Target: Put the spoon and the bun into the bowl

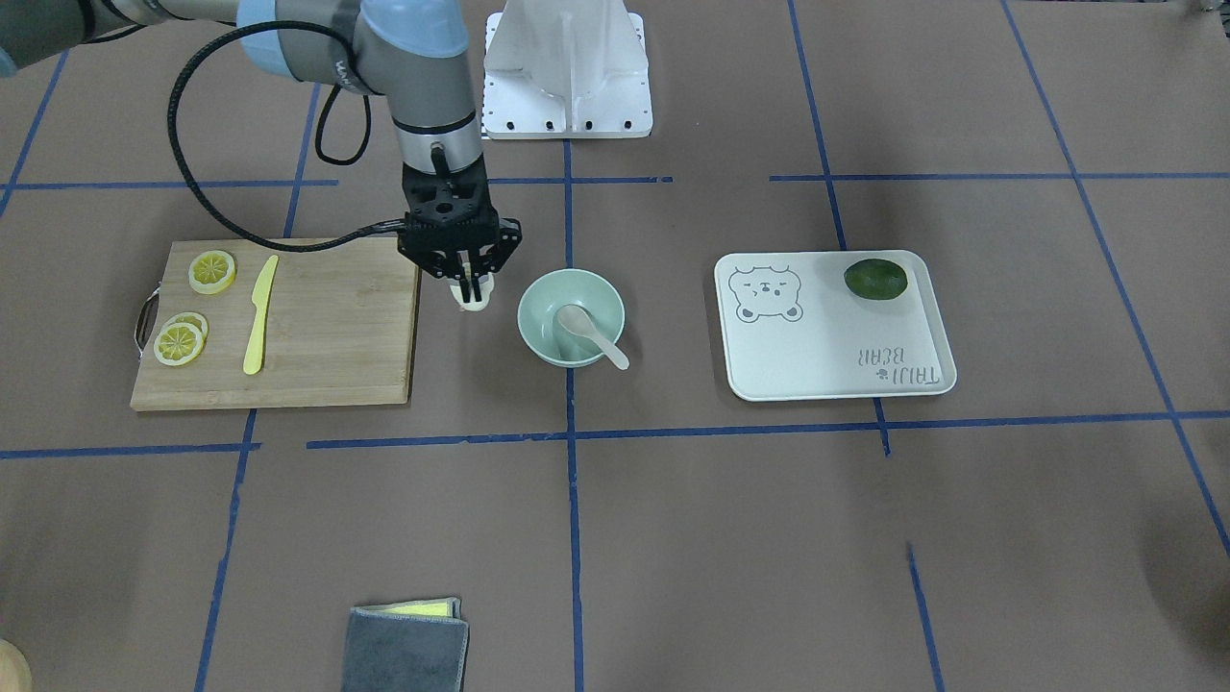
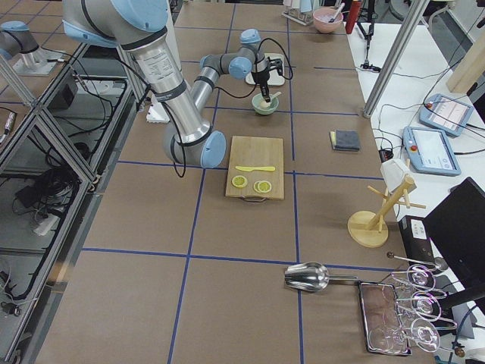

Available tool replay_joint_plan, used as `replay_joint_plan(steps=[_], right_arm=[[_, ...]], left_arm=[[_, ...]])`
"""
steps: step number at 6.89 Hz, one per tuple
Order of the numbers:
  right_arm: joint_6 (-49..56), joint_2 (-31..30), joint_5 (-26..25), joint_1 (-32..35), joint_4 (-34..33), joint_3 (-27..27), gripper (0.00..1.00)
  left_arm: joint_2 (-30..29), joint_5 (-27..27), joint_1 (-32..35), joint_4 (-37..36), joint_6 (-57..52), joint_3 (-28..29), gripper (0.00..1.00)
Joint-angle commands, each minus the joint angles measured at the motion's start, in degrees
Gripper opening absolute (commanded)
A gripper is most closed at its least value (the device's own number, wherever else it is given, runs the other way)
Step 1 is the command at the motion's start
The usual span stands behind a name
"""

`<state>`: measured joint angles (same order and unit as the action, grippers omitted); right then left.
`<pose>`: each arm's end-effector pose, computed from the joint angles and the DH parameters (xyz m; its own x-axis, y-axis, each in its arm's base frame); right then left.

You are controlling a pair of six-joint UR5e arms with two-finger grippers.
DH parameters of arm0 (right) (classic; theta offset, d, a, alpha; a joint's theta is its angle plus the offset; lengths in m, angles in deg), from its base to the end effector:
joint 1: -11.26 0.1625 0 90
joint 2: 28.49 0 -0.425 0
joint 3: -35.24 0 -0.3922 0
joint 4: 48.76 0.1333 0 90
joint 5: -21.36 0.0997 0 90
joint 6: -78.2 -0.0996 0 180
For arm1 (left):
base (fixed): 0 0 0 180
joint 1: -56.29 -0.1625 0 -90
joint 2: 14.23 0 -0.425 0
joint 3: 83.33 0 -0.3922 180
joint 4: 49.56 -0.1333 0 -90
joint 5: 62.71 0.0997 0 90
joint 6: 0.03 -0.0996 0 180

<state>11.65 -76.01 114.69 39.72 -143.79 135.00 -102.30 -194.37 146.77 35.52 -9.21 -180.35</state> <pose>-0.5264 -0.4304 0.1603 0.7223 -0.0604 0.6889 -0.1644 0.9526 0.2558 -0.0711 -0.4757 0.6266 0.7389 0.1553 -0.6557 -0.1109 0.9878 0.1090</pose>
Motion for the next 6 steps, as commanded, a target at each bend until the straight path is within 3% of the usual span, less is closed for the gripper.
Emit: replay_joint_plan(steps=[1,3,4,5,6], right_arm=[[-3.6,8.6,-0.6,-2.0,0.2,-10.7,0.0],[-3.9,9.0,-3.7,-2.9,0.3,-12.8,0.0],[-3.1,8.8,-3.8,-2.9,0.2,-12.9,0.68],[-3.0,8.5,-3.5,-2.8,0.3,-13.0,1.0],[-3.0,8.4,-3.2,-2.8,0.3,-13.0,1.0]], left_arm=[[0.0,0.0,0.0,0.0,0.1,-0.6,1.0],[0.0,-0.1,0.0,-0.1,0.1,-0.8,1.0],[0.0,-0.1,0.0,-0.1,0.1,-0.8,1.0],[0.0,-0.1,0.0,-0.1,0.1,-1.0,1.0],[0.0,-0.1,0.0,-0.1,0.1,-0.9,1.0]])
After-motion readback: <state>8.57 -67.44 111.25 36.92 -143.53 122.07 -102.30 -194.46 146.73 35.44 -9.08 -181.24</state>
